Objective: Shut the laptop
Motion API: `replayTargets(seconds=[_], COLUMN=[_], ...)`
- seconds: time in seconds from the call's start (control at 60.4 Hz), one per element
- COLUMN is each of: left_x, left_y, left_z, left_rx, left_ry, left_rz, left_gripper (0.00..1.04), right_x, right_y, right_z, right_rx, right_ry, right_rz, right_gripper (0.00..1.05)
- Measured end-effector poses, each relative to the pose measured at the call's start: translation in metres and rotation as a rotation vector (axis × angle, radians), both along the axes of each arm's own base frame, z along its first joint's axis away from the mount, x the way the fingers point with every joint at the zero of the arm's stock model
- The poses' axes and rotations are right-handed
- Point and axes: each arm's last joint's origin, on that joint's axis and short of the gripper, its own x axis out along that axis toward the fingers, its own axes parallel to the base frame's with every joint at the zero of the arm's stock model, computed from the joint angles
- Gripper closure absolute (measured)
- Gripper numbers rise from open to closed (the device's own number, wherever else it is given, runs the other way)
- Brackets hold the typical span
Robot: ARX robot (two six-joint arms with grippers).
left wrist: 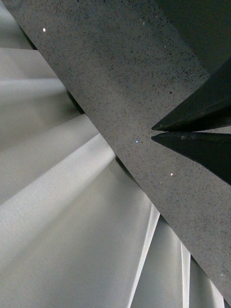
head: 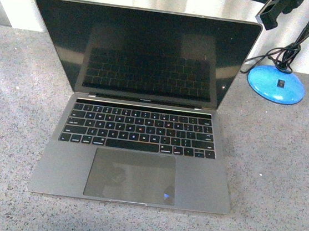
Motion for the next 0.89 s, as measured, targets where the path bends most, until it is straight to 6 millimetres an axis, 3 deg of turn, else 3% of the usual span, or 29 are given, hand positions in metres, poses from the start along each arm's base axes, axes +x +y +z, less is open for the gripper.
replayTargets(seconds=[0.497,0.895], left_x=[-0.002,-0.017], left_y=[-0.005,-0.013], left_z=[-0.019,-0.024], left_rx=[-0.043,-0.024], left_ry=[0.126,0.155], left_rz=[-0.014,-0.028], left_gripper=[1.01,1.01], right_x=[0.007,-0.003], right_y=[0.011,0.017], right_z=[-0.012,-0.027], right_rx=[-0.012,-0.008], right_ry=[0.019,0.041], right_rz=[0.016,0.027], right_gripper=[1.04,1.04])
